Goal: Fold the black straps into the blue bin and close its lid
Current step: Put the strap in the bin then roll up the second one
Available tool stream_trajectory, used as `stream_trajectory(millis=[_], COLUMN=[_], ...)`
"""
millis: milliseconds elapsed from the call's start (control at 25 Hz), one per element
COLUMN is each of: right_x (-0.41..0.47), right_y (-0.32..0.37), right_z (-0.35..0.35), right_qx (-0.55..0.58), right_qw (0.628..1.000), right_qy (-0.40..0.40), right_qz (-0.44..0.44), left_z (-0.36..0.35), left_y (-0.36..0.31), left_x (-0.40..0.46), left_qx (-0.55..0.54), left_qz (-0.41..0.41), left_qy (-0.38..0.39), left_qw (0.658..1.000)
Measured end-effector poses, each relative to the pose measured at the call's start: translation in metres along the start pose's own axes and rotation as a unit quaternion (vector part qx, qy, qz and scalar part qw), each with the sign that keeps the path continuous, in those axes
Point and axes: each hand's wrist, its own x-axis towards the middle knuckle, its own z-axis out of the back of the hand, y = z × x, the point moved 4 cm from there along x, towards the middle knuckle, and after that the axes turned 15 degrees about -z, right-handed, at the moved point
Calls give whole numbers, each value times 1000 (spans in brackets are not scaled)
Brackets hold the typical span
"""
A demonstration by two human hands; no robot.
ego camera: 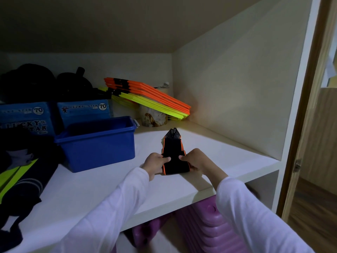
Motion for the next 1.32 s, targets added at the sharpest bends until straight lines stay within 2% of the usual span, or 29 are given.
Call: stream_trajectory(millis=[360, 560, 680, 800, 1000, 1240, 1320], right_x=[14, 5, 0, -1, -5, -20, -26], right_y=[2, 7, 14, 14, 12, 2, -1], right_z=[-8, -11, -17, -24, -17, -5, -2], right_qx=[-114, -150, -256, -314, -292, -257, -264], right_qw=[992, 978, 935, 907, 921, 949, 946], right_qy=[-54, -97, -140, -158, -114, 46, 55], right_qz=[-5, 105, 203, 231, 230, 179, 182], left_z=[3, 2, -1, -4, 4, 9, 11], left_y=[9, 8, -4, -9, -15, -15, -15], left_x=[13, 14, 11, 8, 0, -3, -6], left_qx=[61, 113, 235, 295, 264, 247, 245], left_qz=[-11, -48, -112, -161, -172, -160, -154], left_qy=[-20, -25, -22, 7, 24, 54, 84], left_qw=[998, 992, 965, 942, 949, 954, 953])
